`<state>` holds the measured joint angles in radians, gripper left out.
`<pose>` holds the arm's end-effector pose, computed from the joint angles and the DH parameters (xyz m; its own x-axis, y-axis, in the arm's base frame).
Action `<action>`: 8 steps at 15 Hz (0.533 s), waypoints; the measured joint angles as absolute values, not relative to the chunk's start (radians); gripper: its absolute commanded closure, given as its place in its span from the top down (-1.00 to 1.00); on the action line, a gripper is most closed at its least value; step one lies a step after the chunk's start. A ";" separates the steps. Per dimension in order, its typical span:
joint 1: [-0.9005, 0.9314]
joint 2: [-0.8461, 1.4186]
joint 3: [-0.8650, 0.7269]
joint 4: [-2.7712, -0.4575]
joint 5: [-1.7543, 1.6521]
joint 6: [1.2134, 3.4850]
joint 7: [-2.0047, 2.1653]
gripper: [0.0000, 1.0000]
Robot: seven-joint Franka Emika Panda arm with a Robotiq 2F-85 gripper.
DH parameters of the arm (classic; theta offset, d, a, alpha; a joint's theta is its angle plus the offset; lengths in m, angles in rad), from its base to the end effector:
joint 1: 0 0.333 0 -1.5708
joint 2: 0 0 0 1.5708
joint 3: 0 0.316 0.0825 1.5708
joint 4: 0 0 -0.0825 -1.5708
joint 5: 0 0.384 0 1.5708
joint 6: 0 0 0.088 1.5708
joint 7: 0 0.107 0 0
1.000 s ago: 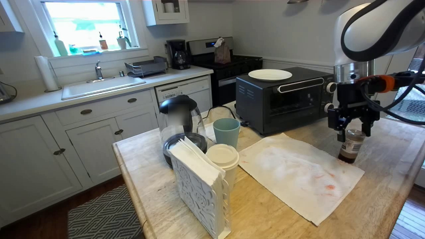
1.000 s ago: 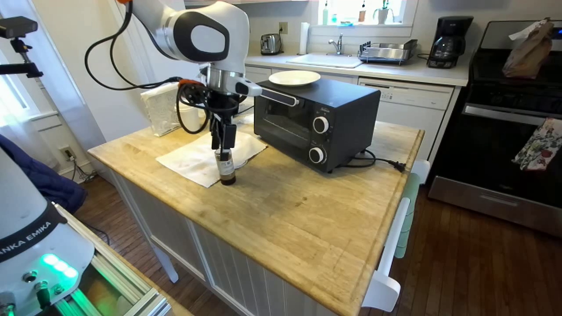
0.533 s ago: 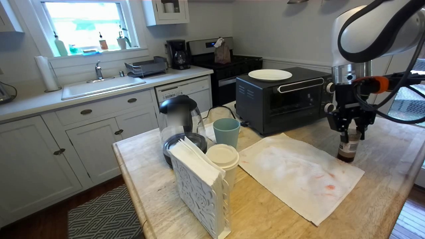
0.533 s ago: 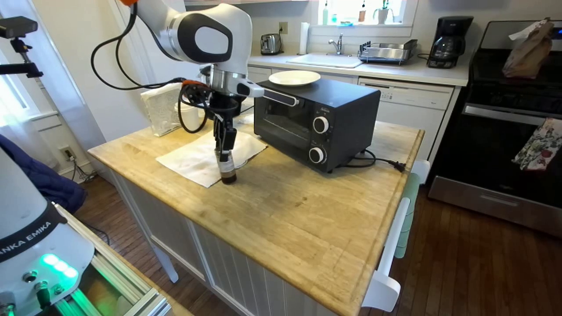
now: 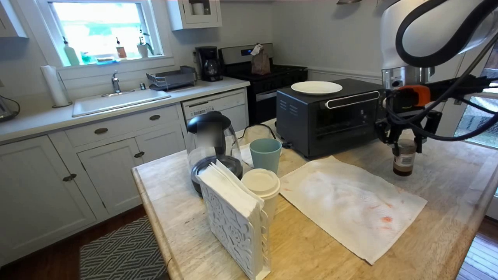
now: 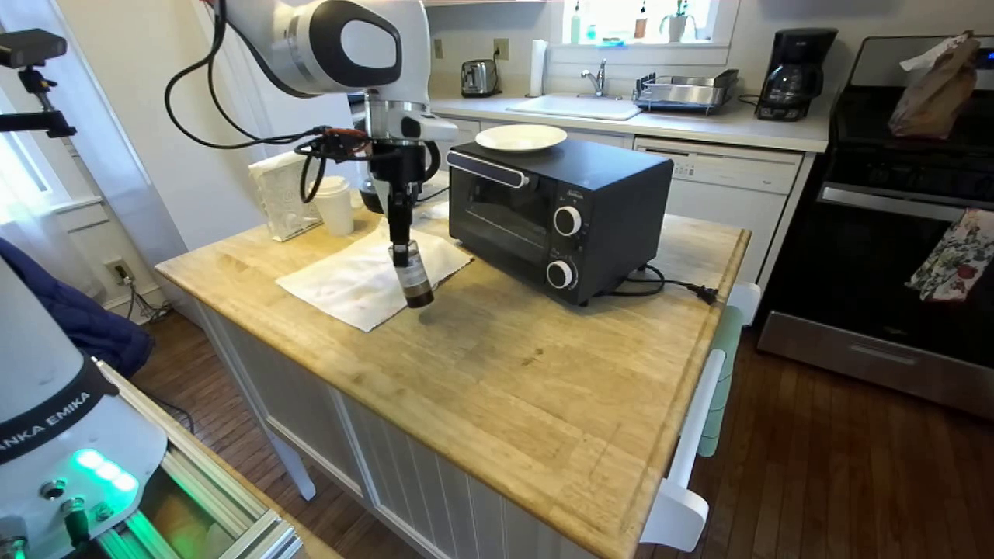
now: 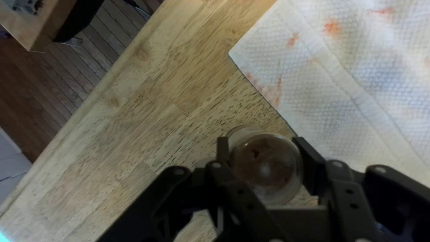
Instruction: Put the spice shaker on the white towel, remove it and put it upright on the countertop
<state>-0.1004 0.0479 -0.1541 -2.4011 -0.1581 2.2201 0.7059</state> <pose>0.4516 -0.1230 0.2782 0.6460 -0.7558 -0.1065 -0.7229 -0.6507 0.2325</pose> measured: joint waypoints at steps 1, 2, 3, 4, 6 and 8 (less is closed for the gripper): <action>-0.097 0.049 -0.151 -2.401 -0.173 2.226 0.749 -0.51; -0.095 0.051 -0.147 -2.401 -0.181 2.234 0.786 -0.51; -0.092 0.054 -0.143 -2.401 -0.182 2.244 0.817 -0.51; -0.089 0.060 -0.141 -2.401 -0.183 2.260 0.844 -0.51; -0.086 0.075 -0.136 -2.401 -0.178 2.303 0.884 -0.51; -0.085 0.090 -0.132 -2.400 -0.170 2.348 0.917 -0.51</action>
<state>-0.0852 0.0898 -0.1320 -2.4005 -0.1701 2.3484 0.9172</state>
